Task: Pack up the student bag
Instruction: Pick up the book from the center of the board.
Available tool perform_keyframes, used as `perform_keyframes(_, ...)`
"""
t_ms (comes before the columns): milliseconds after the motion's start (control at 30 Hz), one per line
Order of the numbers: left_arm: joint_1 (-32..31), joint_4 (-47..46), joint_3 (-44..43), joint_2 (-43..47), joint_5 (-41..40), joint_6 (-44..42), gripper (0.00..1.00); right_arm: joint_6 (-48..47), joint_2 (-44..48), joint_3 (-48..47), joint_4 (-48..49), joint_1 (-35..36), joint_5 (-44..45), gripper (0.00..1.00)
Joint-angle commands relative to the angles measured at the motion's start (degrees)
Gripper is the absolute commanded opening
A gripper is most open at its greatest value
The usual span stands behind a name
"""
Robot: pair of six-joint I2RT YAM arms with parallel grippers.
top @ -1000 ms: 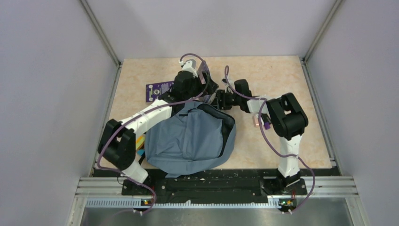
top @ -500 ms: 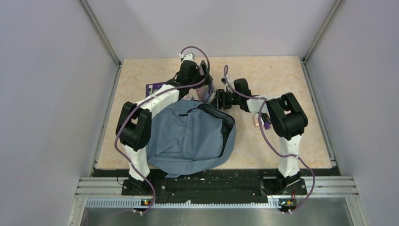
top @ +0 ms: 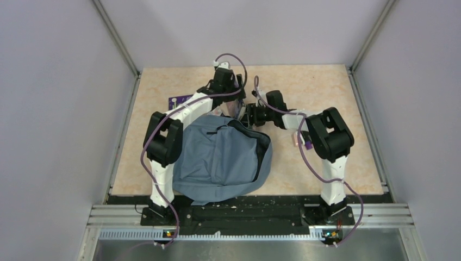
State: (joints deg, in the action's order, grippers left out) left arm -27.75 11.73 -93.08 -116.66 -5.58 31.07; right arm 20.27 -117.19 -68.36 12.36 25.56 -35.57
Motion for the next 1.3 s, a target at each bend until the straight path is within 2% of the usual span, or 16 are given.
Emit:
perform_keyframes(0, 0.76, 3.23, -2.26, -0.26, -1.88, -3.27, 0.95, -2.4, 0.73, -1.76, -0.67, 2.2, 1.81, 0.68)
perform_keyframes(67, 0.8, 2.69, -0.7, 1.05, -1.92, -3.32, 0.86, -2.6, 1.45, -1.26, -0.95, 2.17, 2.79, 0.68)
perform_keyframes(100, 0.82, 2.43, 0.21, 1.78, -2.08, -3.3, 0.76, -2.61, 1.72, -1.11, -1.12, 2.21, 3.27, 0.68)
perform_keyframes(267, 1.18, 1.65, 5.16, 5.73, -2.34, -3.06, 0.45, -2.49, 3.54, -1.01, -2.6, 2.26, 5.77, 0.7)
perform_keyframes(433, 1.46, 0.4, 10.28, 11.35, -6.31, -1.33, 0.09, -2.19, 6.61, -1.55, -5.34, 1.61, 9.19, 0.74)
perform_keyframes(500, 1.57, -2.02, 12.76, 14.34, -6.72, -2.04, 0.0, -1.94, 8.47, -1.2, -5.9, 0.55, 9.92, 0.76)
perform_keyframes(667, 1.73, -13.05, 20.25, 23.88, -4.92, -4.87, 0.0, -0.58, 15.78, 1.41, -6.01, -3.57, 10.28, 0.77)
perform_keyframes(833, 1.75, -25.58, 28.92, 36.05, 0.42, -2.98, 0.0, 2.27, 26.21, 6.82, -3.92, -7.55, 8.73, 0.8)
perform_keyframes(900, 1.73, -30.27, 32.83, 40.4, 4.65, -1.46, 0.0, 3.4, 30.06, 8.33, -3.19, -8.43, 6.15, 0.82)
perform_keyframes(1000, 1.73, -36.46, 37.45, 46.22, 15.26, 2.17, 0.0, 5.23, 35.43, 10.24, -1.2, -8.76, -1.52, 0.82)
perform_keyframes(1100, 1.67, -42.37, 41.95, 50.25, 23.95, 8.04, 0.0, 9.36, 39.88, 12.94, 3.96, -8.72, -8.81, 0.83)
perform_keyframes(1200, 1.35, -49.95, 47.17, 54.18, 29.1, 13.0, 0.0, 13.32, 43.93, 15.32, 7.89, -8.77, -13.86, 0.83)
perform_keyframes(1267, 0.65, -51.83, 49.5, 57.09, 30.82, 13.95, 0.0, 14.63, 46.3, 16.83, 8.83, -8.76, -15.77, 0.84)
